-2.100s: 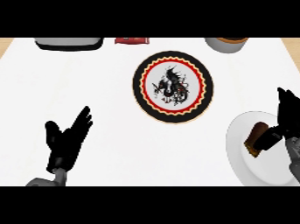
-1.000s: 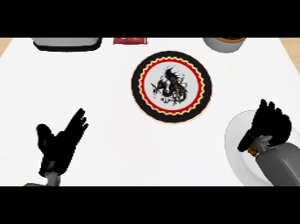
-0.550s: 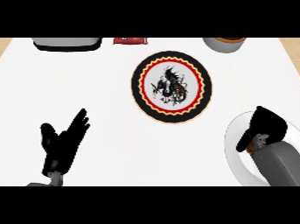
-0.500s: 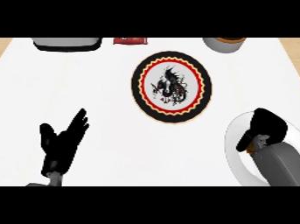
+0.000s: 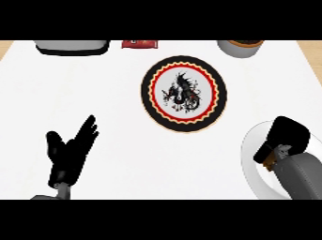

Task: Pick the sweet potato from the plate and place it in the plate

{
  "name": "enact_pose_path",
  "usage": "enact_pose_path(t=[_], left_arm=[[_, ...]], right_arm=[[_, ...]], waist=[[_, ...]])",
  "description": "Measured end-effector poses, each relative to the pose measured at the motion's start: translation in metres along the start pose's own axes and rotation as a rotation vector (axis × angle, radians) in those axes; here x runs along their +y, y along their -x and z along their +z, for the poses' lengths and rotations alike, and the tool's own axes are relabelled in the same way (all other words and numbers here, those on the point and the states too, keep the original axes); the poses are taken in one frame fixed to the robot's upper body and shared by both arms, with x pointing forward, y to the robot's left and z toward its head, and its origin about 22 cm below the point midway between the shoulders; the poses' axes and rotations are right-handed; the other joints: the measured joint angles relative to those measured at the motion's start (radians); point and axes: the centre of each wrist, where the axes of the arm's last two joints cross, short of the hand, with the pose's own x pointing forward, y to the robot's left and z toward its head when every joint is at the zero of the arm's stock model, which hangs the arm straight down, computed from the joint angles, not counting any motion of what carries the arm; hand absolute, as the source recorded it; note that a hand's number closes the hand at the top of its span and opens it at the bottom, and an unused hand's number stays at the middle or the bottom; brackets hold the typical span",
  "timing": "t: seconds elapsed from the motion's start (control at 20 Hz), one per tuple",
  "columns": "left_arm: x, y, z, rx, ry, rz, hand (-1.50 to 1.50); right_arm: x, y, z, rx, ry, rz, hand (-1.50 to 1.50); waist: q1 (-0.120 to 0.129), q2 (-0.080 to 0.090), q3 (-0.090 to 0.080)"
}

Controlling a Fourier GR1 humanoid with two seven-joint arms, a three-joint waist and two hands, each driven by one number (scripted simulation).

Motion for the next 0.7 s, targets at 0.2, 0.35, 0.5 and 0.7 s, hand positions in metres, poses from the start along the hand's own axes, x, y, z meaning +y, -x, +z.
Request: enact_pose_path(t=[0.2, 0.35, 0.5, 0.7], left_arm=[[-0.006, -0.005, -0.004, -0.008, 0.038, -0.013, 0.00], [-0.014, -0.008, -0.006, -0.017, 0.077, -0.026, 0.00], [-0.019, -0.010, -0.008, -0.022, 0.106, -0.040, 0.00], [-0.025, -0.013, -0.009, -0.028, 0.135, -0.055, 0.00]], right_arm=[[-0.013, -0.072, 0.042, -0.058, 0.037, -0.118, 1.50], [-0.038, -0.107, 0.069, -0.115, 0.079, -0.234, 1.50], [-0.070, -0.129, 0.090, -0.155, 0.186, -0.328, 1.50], [-0.107, -0.149, 0.113, -0.178, 0.383, -0.404, 1.50]], waist=[[0.048, 0.014, 0.004], [0.103, 0.027, 0.006], [0.144, 0.033, 0.005], [0.174, 0.037, 0.001]])
